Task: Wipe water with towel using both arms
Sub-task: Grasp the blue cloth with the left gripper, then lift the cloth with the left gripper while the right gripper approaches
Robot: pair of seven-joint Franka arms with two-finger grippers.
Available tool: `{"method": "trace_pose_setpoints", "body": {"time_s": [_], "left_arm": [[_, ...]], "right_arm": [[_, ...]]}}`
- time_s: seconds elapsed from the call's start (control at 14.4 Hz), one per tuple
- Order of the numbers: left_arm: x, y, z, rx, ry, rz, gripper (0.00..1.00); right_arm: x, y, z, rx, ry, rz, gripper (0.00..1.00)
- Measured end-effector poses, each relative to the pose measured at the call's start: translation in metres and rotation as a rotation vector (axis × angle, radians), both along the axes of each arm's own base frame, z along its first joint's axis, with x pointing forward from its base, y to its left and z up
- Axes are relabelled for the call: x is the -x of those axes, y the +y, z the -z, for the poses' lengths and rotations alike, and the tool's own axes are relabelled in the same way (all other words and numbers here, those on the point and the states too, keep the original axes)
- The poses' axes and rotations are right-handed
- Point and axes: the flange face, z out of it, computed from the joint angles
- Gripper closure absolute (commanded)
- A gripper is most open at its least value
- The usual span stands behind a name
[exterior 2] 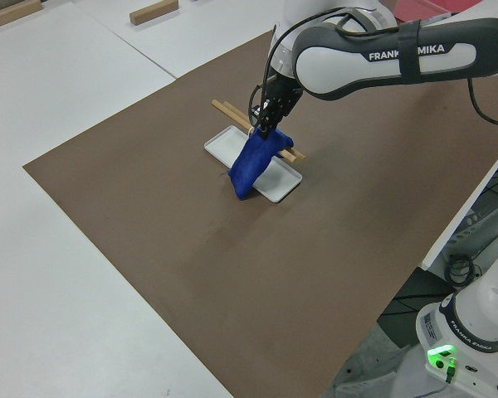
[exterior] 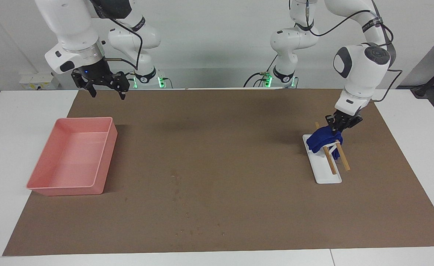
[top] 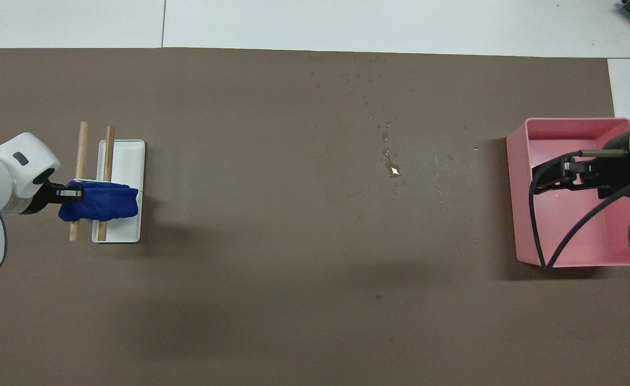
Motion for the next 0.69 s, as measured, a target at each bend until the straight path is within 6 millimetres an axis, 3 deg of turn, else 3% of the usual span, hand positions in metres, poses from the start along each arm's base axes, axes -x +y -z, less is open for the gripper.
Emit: {"method": "trace_pose_setpoints", "body": {"time_s": [0.35, 0.69], "left_arm": [[-0.007, -0.010, -0.038, 0.001, 0.027, -0.042, 1.00], [-0.005, -0.065, -0.114, 0.012, 0.043, -0.178, 1.00]], "right_arm": [[0.001, 0.000, -0.002, 0.000, -0.004, 0.000, 0.00], [-0.006, 0.002, -0.005, -0.009, -0.062, 0.085, 0.03]]}}
